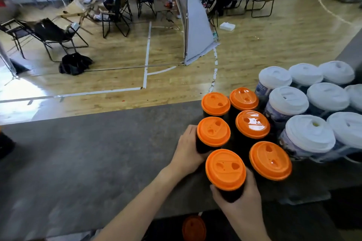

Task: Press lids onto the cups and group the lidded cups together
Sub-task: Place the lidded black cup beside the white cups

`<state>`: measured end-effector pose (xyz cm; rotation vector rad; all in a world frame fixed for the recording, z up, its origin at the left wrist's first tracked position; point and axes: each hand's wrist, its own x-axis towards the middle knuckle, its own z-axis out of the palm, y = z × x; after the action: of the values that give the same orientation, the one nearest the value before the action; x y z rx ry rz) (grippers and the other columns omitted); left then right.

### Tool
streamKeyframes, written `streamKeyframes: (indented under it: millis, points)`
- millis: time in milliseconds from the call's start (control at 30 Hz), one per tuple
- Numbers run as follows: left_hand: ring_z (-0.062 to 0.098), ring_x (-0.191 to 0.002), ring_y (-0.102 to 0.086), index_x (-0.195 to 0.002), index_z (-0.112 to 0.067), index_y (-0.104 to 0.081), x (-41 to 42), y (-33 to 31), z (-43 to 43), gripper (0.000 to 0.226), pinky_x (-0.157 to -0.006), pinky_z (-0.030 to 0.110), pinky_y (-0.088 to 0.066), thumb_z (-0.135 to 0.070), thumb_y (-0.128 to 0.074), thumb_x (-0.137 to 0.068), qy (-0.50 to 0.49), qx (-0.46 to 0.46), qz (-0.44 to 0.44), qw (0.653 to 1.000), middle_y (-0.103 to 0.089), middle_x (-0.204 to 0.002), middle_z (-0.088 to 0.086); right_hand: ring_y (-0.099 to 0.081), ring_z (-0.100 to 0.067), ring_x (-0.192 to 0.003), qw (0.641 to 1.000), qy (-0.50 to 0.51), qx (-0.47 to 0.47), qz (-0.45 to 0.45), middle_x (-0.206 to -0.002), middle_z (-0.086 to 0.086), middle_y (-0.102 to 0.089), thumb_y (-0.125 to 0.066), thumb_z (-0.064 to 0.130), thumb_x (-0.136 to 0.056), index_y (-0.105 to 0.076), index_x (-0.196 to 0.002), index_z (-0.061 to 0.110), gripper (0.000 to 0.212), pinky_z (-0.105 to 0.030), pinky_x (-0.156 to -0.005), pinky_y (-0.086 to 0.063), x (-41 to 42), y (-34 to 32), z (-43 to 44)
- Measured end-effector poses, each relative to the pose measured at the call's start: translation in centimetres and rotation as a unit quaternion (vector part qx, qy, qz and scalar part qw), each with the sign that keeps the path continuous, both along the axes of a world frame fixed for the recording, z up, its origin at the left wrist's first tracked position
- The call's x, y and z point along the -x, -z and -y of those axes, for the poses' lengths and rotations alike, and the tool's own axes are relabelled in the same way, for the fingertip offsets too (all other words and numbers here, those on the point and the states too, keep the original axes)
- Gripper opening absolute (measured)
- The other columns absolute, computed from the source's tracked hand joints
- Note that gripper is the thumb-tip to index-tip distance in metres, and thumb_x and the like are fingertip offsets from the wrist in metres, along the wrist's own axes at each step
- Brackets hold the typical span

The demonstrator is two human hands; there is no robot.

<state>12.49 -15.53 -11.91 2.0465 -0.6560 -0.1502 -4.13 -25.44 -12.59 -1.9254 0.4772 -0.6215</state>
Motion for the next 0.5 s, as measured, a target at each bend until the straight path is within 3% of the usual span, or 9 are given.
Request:
streamKeyframes:
  millis: [67, 133, 267, 433, 500]
  points:
    - [0.014, -0.118, -0.058, -0.133, -0.018, -0.058, -0.2, 0.1, 1.0, 0.080, -0.102, 0.044, -0.047, -0.057, -0.086, -0.069, 0.015, -0.015, 0.006, 1.000, -0.058, -0.125, -0.003, -0.049, 0.016, -0.120, 1.000, 0.007, -0.010, -0.007, -0.127, 0.008, -0.060, -0.094, 0.029, -0.054, -0.049, -0.132, 0.026, 0.090, 0.001, -0.098, -0.031, 0.2, 0.1, 0.3]
    - [0.015, -0.117, -0.058, -0.133, -0.019, -0.058, -0.4, 0.3, 1.7, 0.083, -0.100, 0.044, -0.047, -0.064, -0.080, -0.069, 0.016, -0.026, 0.015, 0.999, -0.058, -0.124, -0.003, -0.045, 0.021, -0.122, 1.000, 0.006, -0.008, -0.012, -0.129, 0.006, -0.061, -0.090, 0.038, -0.055, -0.050, -0.135, 0.021, 0.091, 0.000, -0.099, -0.032, 0.3, 0.4, 0.5]
    - [0.017, -0.112, -0.057, -0.132, -0.017, -0.059, -0.6, 0.9, 2.1, 0.081, -0.092, 0.036, -0.042, -0.065, -0.077, -0.069, 0.010, -0.047, 0.039, 0.998, -0.060, -0.121, -0.001, -0.048, 0.013, -0.123, 0.999, 0.022, -0.019, -0.029, -0.130, -0.003, -0.062, -0.081, 0.050, -0.058, -0.054, -0.135, 0.008, 0.092, 0.001, -0.100, -0.031, 0.3, 0.9, 0.3]
    - [0.018, -0.114, -0.056, -0.132, -0.017, -0.056, -0.5, 0.8, 2.2, 0.072, -0.093, 0.032, -0.038, -0.048, -0.086, -0.075, 0.007, -0.057, 0.051, 0.997, -0.059, -0.125, 0.002, -0.042, 0.006, -0.126, 0.999, 0.035, 0.005, -0.041, -0.136, 0.004, -0.054, -0.097, 0.016, -0.061, -0.044, -0.141, 0.021, 0.096, 0.004, -0.101, -0.025, 0.1, 1.1, 0.3]
    - [0.013, -0.120, -0.054, -0.137, -0.019, -0.053, -0.1, 0.7, 1.8, 0.074, -0.098, 0.027, -0.038, -0.044, -0.087, -0.077, 0.013, -0.037, 0.041, 0.998, -0.057, -0.130, -0.002, -0.040, 0.008, -0.126, 0.998, 0.036, 0.001, -0.046, -0.137, 0.007, -0.052, -0.095, 0.015, -0.063, -0.044, -0.142, 0.022, 0.094, 0.006, -0.100, -0.024, 0.1, 1.1, 0.2]
